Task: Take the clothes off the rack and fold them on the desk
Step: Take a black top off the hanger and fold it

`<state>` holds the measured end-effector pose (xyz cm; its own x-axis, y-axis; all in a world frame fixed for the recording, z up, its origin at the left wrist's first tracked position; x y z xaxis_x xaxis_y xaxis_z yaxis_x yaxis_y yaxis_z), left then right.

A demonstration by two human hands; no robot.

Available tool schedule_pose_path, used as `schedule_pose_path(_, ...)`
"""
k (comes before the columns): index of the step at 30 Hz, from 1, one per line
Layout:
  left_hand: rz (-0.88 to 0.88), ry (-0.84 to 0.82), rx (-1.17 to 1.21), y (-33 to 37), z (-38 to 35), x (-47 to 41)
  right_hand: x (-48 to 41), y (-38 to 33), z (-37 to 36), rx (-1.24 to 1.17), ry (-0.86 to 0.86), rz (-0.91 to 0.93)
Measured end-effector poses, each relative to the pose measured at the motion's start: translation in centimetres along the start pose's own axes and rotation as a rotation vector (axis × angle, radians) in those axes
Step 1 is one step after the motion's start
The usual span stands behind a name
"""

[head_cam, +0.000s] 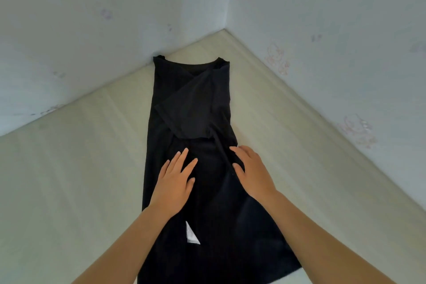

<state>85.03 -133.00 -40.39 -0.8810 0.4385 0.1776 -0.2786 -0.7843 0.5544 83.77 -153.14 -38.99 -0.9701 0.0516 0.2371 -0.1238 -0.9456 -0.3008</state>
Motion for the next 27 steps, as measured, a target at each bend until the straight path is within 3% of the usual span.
schedule_pose_path(9,-0.154,-0.157,-0.062,6.2,-5.9,8.0,12.6,4.5,-1.6,0.115,-0.034,-0.22)
schedule_pose_path(15,-0.282,-0.223,-0.113,6.6,-8.1,12.4,19.6,5.4,-1.1,0.092,0.001,-0.442)
schedule_pose_path(18,-0.234,-0.3,0.134,6.3,-8.4,13.7,22.6,3.0,1.5,-0.052,0.186,-0.466)
schedule_pose_path(21,-0.126,-0.31,0.526,6.3,-7.1,14.6,24.9,-1.9,3.3,-0.019,0.347,-0.299)
schedule_pose_path(23,-0.061,-0.21,0.632,5.2,-5.5,15.3,25.6,-5.0,1.0,0.071,0.206,-0.171)
schedule_pose_path(25,-0.07,-0.111,0.58,3.6,-3.9,16.7,26.7,-7.0,-3.3,0.154,-0.038,-0.075)
schedule_pose_path(27,-0.116,-0.058,0.504,2.4,-2.7,18.5,28.3,-8.2,-6.4,0.137,-0.145,-0.027)
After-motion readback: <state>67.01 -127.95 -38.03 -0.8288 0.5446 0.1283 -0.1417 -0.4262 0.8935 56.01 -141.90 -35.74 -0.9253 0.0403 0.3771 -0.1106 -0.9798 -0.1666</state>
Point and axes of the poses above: each hand's wrist, its own x-axis away from the middle knuckle, its own z-axis out of the back of the hand, y = z × x, the point moved 9 cm from there along -x, towards the middle knuckle, and after that the axes turned 15 degrees about x, right-handed, at the moved point
